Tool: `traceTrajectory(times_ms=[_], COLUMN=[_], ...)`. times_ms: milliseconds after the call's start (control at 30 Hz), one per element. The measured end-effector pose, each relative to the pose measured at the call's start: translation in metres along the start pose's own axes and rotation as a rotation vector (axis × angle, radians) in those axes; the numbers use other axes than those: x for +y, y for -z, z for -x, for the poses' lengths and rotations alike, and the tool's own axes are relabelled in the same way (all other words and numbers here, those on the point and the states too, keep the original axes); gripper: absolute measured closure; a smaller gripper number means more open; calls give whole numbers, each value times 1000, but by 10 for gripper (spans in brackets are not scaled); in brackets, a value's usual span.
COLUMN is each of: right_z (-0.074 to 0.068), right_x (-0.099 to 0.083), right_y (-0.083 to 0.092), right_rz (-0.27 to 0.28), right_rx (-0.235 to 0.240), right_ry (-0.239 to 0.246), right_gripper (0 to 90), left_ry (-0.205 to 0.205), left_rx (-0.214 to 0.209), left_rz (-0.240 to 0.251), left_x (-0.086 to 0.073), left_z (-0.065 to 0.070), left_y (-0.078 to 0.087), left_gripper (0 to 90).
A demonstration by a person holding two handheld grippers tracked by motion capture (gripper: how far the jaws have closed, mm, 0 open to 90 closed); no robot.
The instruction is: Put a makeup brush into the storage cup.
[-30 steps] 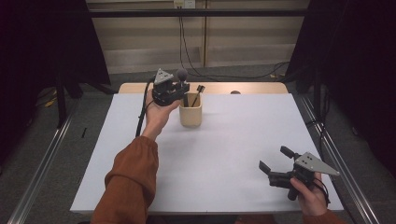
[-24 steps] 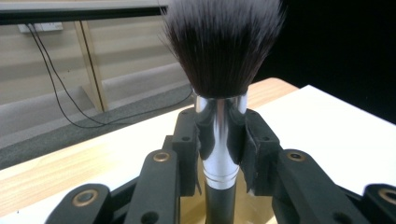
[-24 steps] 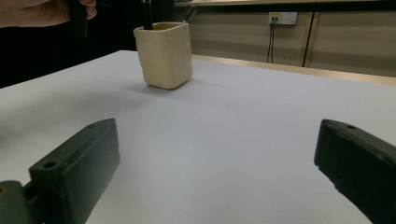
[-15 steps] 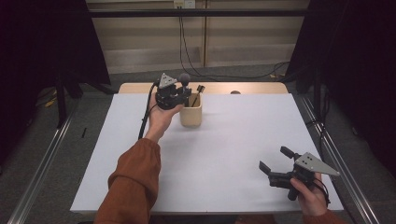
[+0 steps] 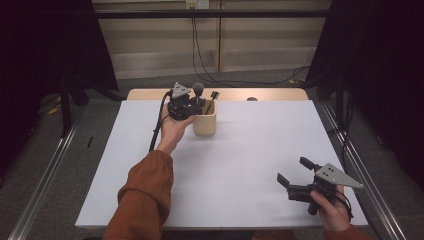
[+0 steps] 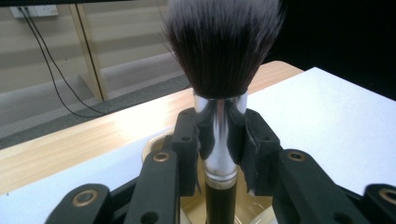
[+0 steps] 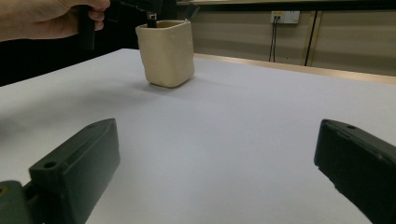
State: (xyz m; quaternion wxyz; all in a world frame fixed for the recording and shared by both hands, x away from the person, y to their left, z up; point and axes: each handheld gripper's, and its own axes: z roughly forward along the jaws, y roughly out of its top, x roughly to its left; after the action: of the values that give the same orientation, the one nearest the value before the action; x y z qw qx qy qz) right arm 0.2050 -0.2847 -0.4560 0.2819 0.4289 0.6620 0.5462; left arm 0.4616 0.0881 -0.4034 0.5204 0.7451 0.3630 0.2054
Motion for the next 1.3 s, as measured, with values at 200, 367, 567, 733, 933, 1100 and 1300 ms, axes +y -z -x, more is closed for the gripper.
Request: traceTrajectory(times_ms=[200,367,567,733,933,1100,1300], right_z=[-1,0,1,2,4,3,5], right_x=[0,0,-1,-1,-1,-1,-2], right_y=[1,0,0,-1,-2,-3,-3], right_rz=[0,-1,1,2,0,-3,-7], right_rx=[12,9,7,6,5,3,0], right_ry=[5,4,1,-1,-4,-6,-16], right_gripper=[0,0,0,0,0,0,0], left_ry=[26,40,58,67,78,81,120], left_rx=[-15,5,41,58,68,58,44], left_rz=[-4,-8,5,10,11,18,42], left_x=[-3,-6,-8,-7,-8,-9,-10], left_z=[-1,-4,-9,-11,-15,-15,-19], left_y=[-1,0,3,6,10,19,33], left_gripper=[657,550,374,243,121,58,35])
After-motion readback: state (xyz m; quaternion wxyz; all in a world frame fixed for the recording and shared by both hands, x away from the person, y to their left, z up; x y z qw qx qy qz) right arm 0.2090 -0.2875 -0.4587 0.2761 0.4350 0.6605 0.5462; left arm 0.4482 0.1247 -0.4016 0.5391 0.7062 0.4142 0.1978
